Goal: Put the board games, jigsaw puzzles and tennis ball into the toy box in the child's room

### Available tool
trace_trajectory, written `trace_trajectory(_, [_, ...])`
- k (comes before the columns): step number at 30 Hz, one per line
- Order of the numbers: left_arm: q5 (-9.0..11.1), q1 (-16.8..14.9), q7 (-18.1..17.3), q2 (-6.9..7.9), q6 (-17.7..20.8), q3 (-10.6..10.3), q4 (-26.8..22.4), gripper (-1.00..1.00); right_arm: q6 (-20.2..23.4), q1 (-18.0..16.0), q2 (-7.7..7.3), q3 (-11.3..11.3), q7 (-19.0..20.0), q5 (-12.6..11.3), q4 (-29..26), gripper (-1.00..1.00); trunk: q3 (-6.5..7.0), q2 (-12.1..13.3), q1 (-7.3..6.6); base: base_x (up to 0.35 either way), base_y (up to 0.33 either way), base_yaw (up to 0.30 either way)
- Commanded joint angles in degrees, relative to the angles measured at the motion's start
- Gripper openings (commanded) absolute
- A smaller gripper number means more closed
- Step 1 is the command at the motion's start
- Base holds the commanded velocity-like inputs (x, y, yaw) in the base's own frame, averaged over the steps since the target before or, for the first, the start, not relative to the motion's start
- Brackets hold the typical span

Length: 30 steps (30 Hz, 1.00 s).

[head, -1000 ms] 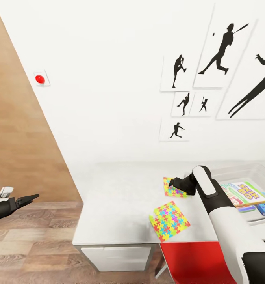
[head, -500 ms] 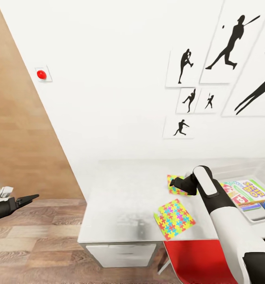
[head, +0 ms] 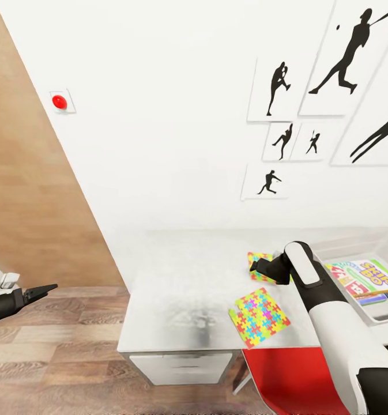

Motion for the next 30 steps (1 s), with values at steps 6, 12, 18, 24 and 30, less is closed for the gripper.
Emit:
trace_trajectory(6, [-0.6, -0.1, -0.5, -0.03, 0.6, 0.2, 0.0, 1.00, 0.1, -1.5, -0.23, 0.3, -0.7, -0.5, 0.0, 1.00, -0.67, -0.1, 0.03, 0.000, 0.000, 0.000])
trace_trajectory(12, [-0.6, -0.1, -0.5, -0.03, 0.6, 0.2, 0.0, 1.00, -0.1, -2.1, -0.29, 0.3, -0.8, -0.4, 0.0, 1.00, -1.23, -0.1, 0.03, 0.000, 0.000, 0.000])
trace_trajectory(18, [-0.6, -0.1, -0.5, -0.03, 0.6, 0.2, 0.0, 1.00, -0.3, -2.2, -0.30, 0.3, -1.1, -0.4, 0.1, 1.00, -1.79, -0.1, 0.03, 0.000, 0.000, 0.000])
trace_trajectory(24, [-0.6, -0.1, -0.5, -0.03, 0.6, 0.2, 0.0, 1.00, -0.4, -2.2, -0.62, 0.2, -1.1, -0.4, 0.8, 1.00, -2.35, -0.1, 0.03, 0.000, 0.000, 0.000])
trace_trajectory(30, [-0.6, -0.1, -0.5, -0.03, 0.6, 0.1, 0.0, 1.00, -2.1, -2.2, -1.78, 0.2, -1.1, -0.4, 1.0, 1.00, -2.91, -0.1, 0.03, 0.000, 0.000, 0.000])
